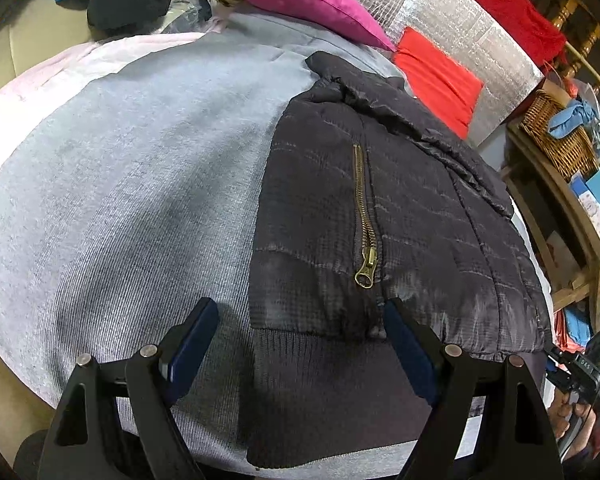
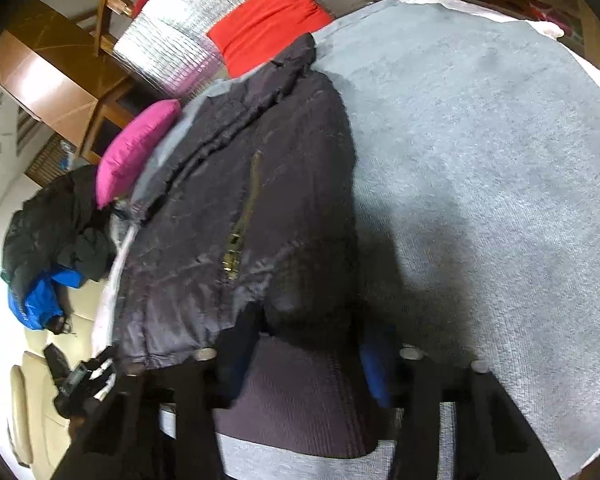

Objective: Fold large clothes
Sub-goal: 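Lower both tools onto the ribbed hem and close them on it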

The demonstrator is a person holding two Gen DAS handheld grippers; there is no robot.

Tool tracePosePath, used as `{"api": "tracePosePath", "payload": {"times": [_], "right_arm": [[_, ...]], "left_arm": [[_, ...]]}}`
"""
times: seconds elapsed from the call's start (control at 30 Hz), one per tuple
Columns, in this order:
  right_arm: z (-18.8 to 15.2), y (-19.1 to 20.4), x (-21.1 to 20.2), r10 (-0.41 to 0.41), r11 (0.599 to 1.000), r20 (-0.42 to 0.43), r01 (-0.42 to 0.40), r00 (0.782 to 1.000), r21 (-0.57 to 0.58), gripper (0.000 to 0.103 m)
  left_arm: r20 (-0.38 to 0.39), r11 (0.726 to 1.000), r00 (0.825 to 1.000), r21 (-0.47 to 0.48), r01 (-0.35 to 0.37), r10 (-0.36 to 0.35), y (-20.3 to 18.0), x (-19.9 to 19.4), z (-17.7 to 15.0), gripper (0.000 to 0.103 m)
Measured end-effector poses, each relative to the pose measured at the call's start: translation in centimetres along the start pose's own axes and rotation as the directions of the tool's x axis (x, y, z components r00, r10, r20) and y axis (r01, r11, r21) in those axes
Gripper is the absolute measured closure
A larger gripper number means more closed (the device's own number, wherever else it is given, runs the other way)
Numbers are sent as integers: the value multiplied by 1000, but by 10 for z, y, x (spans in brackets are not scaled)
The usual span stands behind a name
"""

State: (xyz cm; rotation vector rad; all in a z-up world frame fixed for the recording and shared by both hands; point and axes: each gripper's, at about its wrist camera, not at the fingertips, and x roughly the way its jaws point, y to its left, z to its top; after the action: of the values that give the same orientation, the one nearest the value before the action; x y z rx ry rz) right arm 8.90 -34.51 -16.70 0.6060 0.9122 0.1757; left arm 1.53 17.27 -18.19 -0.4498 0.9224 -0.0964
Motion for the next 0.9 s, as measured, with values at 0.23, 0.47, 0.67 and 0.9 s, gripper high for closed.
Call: {"api": "tracePosePath", "payload": {"times": [0.23, 0.47, 0.67, 0.9], "right_arm": [[1, -8, 0, 49, 998, -7, -49, 999, 35, 49], [-1, 0, 3, 30, 1000, -26, -30, 999, -5, 45], [-3, 9, 5, -17, 999, -40, 15, 999, -49, 46], [-5, 11, 7, -70, 995, -49, 66, 996, -80, 58]], "left_arm": [[0, 1000, 1000, 9, -13, 13, -1, 3, -2, 18], [10, 998, 999, 44, -40, 39, -8, 7, -3, 18], [13, 998, 999, 48, -36, 36, -7, 7, -3, 18], [14, 998, 999, 55, -44, 43, -8, 9, -3, 20]]}}
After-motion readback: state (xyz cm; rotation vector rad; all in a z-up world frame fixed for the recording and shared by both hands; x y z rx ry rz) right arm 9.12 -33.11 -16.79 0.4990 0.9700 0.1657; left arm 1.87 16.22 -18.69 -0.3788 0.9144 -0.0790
